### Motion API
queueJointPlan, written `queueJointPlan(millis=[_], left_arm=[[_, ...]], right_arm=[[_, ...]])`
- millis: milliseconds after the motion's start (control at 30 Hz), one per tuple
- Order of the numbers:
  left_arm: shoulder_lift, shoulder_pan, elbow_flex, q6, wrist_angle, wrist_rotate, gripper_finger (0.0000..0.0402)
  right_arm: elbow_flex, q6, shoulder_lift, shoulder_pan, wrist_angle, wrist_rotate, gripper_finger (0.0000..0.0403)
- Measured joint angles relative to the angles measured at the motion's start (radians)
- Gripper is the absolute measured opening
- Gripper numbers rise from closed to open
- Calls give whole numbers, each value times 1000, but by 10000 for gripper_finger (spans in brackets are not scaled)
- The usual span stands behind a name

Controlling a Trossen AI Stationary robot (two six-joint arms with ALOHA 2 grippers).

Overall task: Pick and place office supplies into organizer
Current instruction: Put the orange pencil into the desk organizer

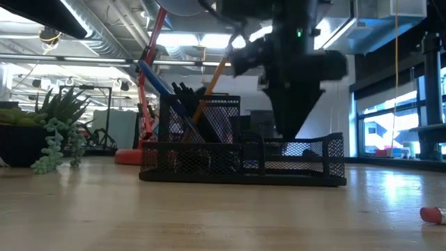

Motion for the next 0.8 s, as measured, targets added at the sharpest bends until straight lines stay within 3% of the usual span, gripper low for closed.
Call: queueJointPlan(millis=[400,600,800], left_arm=[[0,0,0,0,0,0,31],[0,0,0,2,0,0,31],[0,0,0,2,0,0,31]], right_arm=[[302,136,-2,69,-318,61,200],[441,271,-5,193,-350,68,200],[453,412,-5,345,-331,138,200]])
